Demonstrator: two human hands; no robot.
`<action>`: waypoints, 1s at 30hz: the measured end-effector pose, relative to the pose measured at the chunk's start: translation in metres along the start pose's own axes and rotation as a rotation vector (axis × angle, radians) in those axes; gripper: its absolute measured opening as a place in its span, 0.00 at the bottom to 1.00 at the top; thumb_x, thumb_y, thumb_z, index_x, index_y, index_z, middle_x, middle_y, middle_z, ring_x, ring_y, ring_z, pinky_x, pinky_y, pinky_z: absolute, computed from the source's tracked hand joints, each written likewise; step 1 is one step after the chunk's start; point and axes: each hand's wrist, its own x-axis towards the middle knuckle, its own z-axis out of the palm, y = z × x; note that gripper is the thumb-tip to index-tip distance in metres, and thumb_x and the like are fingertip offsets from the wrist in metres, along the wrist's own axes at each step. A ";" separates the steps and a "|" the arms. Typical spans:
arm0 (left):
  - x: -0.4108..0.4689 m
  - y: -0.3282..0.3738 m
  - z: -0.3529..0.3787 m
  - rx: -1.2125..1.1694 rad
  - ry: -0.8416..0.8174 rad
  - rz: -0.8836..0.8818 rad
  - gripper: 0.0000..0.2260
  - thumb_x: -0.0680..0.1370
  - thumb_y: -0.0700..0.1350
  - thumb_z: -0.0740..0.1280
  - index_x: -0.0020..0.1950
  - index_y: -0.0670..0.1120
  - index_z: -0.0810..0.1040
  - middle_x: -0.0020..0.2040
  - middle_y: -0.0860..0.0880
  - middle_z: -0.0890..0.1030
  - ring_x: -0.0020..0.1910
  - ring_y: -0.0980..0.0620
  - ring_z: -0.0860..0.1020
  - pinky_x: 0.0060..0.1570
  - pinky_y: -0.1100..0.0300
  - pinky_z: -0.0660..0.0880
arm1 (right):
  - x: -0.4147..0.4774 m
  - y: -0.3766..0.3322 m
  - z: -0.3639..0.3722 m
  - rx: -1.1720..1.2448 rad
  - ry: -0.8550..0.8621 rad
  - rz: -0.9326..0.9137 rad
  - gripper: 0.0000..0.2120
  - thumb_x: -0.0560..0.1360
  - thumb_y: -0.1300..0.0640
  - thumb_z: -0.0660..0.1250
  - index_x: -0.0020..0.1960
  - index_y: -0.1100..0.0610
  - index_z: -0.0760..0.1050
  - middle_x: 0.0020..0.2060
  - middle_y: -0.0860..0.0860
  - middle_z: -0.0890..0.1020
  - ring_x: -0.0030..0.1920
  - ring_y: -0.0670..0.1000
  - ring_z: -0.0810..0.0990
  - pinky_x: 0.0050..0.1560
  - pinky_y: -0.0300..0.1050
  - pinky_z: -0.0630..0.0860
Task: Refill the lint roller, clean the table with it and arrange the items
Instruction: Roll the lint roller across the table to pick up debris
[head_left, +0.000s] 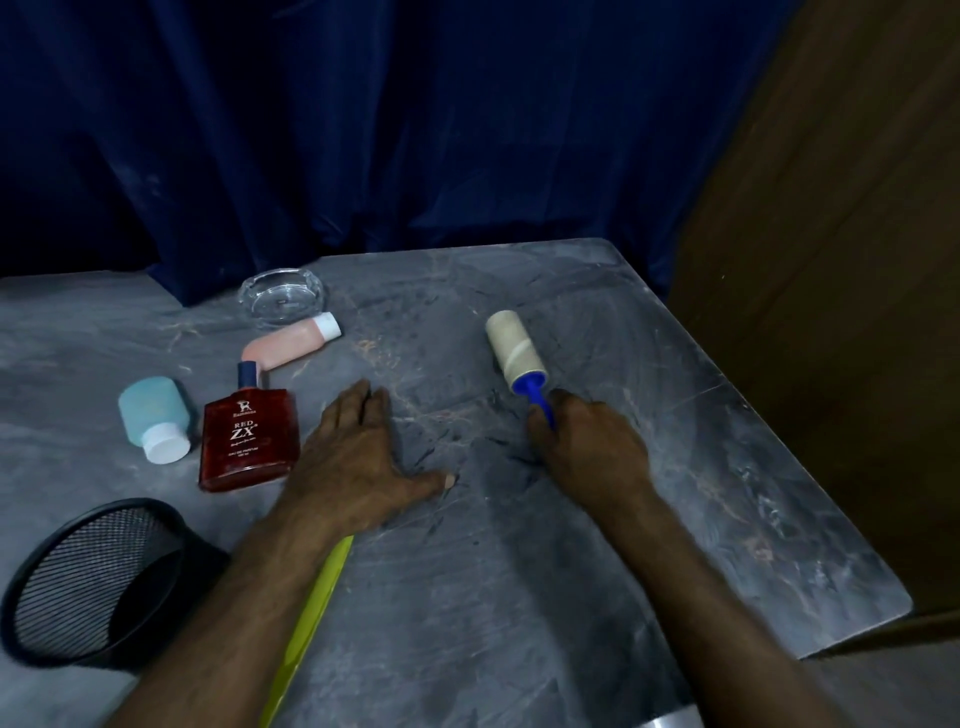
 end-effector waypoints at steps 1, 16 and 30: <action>0.000 0.000 0.001 0.003 0.003 0.002 0.62 0.67 0.79 0.68 0.88 0.47 0.46 0.88 0.47 0.44 0.87 0.47 0.45 0.85 0.51 0.47 | -0.003 -0.009 0.004 0.005 -0.001 -0.018 0.19 0.83 0.42 0.57 0.59 0.54 0.77 0.50 0.60 0.85 0.52 0.63 0.83 0.48 0.52 0.76; 0.000 0.000 0.001 -0.006 0.030 0.011 0.60 0.67 0.74 0.72 0.87 0.45 0.49 0.88 0.45 0.47 0.87 0.46 0.46 0.83 0.53 0.48 | -0.019 -0.058 0.030 -0.007 0.030 -0.126 0.19 0.83 0.42 0.56 0.59 0.56 0.77 0.50 0.58 0.85 0.51 0.61 0.83 0.48 0.51 0.76; 0.003 -0.002 0.002 0.013 0.026 0.016 0.61 0.67 0.75 0.71 0.87 0.44 0.48 0.88 0.44 0.46 0.87 0.45 0.47 0.83 0.53 0.48 | -0.014 -0.060 0.019 0.002 0.041 -0.056 0.21 0.74 0.33 0.63 0.39 0.51 0.73 0.32 0.48 0.75 0.42 0.56 0.83 0.39 0.44 0.67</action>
